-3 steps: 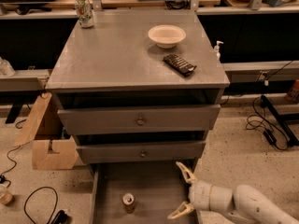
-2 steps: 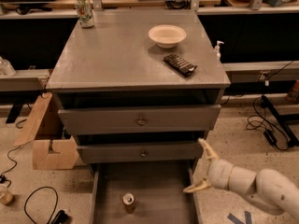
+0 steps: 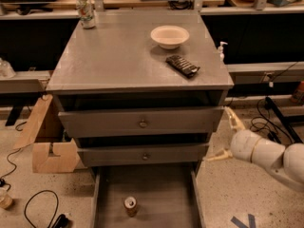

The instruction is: Place orange can into bottom drawer

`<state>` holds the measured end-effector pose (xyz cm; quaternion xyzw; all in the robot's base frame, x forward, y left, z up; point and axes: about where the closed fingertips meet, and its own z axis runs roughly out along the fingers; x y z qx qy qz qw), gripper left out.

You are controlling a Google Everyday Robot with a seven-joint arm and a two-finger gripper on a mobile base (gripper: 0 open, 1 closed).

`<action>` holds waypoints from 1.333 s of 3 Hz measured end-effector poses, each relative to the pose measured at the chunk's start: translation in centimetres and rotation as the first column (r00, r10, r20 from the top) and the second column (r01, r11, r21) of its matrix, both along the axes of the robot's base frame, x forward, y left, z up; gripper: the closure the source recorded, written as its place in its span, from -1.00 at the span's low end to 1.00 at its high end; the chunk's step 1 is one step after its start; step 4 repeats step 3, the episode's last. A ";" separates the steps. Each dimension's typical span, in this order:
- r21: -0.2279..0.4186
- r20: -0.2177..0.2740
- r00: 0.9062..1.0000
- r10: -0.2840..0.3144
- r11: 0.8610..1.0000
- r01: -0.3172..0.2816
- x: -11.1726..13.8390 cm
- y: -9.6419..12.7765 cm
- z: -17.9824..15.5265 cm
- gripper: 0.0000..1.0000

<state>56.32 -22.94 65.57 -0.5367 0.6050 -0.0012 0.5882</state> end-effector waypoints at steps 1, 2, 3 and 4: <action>-0.058 0.115 0.991 -0.070 0.995 0.077 1.4 -1.9 7.4 -1.00; -0.131 0.202 0.970 -0.137 0.978 0.165 0.3 -3.5 13.8 -1.00; -0.227 0.220 0.956 -0.192 0.944 0.242 -2.1 -4.7 17.8 -1.00; -0.227 0.220 0.956 -0.192 0.944 0.242 -2.1 -4.7 17.8 -1.00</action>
Offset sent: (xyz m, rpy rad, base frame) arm -0.0191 -0.0592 0.2215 -0.2689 -0.2910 -0.2589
